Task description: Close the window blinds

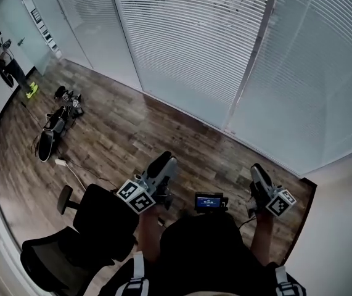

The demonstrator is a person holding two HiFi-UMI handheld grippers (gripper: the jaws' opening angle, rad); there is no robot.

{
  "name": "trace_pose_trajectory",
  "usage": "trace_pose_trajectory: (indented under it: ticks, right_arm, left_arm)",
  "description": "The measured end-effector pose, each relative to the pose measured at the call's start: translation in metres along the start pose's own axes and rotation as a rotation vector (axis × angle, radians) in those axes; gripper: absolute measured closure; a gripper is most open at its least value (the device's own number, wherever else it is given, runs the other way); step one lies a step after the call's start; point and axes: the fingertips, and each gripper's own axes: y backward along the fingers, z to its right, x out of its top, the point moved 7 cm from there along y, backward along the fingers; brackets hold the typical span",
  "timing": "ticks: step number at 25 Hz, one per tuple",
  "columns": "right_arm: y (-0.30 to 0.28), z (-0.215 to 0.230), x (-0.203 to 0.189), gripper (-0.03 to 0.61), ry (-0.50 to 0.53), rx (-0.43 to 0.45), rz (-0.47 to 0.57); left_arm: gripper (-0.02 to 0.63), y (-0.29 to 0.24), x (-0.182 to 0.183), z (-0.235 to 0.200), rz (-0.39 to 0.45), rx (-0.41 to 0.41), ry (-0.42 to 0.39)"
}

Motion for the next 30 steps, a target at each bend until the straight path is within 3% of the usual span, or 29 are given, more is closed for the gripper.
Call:
trace_pose_trajectory:
  ticks: [11, 16, 19, 24, 30]
  right_arm:
    - [-0.157, 0.010, -0.024, 0.465, 0.005, 0.085, -0.131]
    - [-0.261, 0.036, -0.035, 0.465, -0.033, 0.144, -0.173]
    - [-0.328, 0.042, -0.023, 0.465, -0.048, 0.173, -0.196]
    - [-0.406, 0.058, 0.001, 0.465, 0.006, 0.207, -0.195]
    - [-0.449, 0.088, 0.013, 0.465, 0.013, 0.117, -0.176]
  left_arm:
    - [0.476, 0.037, 0.046, -0.100, 0.089, 0.155, 0.013]
    - [0.476, 0.021, 0.077, -0.162, 0.094, 0.209, -0.008]
    - [0.476, -0.003, 0.108, -0.196, 0.089, 0.231, -0.020]
    - [0.476, -0.059, 0.152, -0.253, 0.090, 0.212, -0.078]
    - [0.476, -0.119, 0.163, -0.321, 0.037, 0.143, -0.015]
